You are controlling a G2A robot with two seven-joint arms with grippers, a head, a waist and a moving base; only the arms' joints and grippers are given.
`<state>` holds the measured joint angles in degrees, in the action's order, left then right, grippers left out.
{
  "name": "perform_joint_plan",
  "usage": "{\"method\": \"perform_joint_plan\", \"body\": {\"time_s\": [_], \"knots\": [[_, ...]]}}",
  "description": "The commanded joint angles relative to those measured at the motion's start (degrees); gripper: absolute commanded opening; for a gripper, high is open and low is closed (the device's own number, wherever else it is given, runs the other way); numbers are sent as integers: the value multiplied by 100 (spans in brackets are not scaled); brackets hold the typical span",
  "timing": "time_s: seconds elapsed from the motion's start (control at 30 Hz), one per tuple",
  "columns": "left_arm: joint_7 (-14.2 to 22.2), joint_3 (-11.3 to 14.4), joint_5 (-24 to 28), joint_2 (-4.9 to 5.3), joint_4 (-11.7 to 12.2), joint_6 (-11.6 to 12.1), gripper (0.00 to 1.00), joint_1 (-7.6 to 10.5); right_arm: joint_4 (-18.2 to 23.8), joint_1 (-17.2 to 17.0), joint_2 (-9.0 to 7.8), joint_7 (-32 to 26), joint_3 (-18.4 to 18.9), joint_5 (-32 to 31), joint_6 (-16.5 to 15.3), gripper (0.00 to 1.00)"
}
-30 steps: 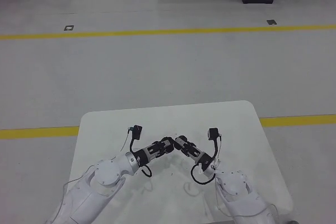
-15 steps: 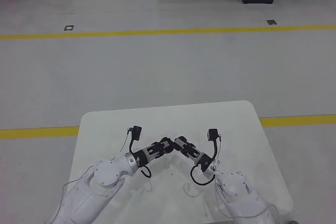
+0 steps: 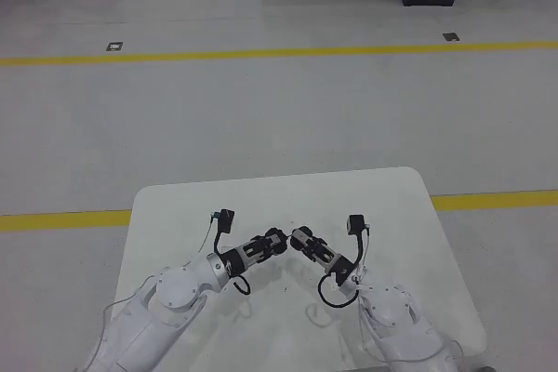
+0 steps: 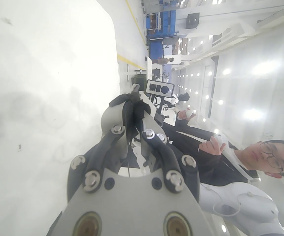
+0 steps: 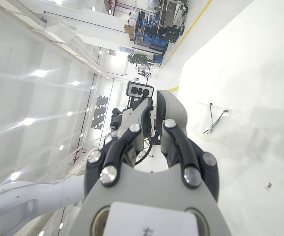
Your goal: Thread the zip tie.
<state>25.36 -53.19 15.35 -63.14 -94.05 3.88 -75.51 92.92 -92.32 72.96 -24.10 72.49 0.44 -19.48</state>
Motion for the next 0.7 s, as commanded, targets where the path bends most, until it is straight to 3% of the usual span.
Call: {"method": "perform_joint_plan", "body": {"time_s": [0.0,0.3,0.67], "knots": [[-24,-17,-81,6,-8,-23,0,2,-30,-24,-13,8,82,49,0,100],[-59,-187,-383,58,-178,-168,0,-83,-315,-28,-82,-351,486,378,0,100],[-7,-223,-442,73,-237,-202,0,-107,-368,21,-95,-553,536,448,0,100]]}}
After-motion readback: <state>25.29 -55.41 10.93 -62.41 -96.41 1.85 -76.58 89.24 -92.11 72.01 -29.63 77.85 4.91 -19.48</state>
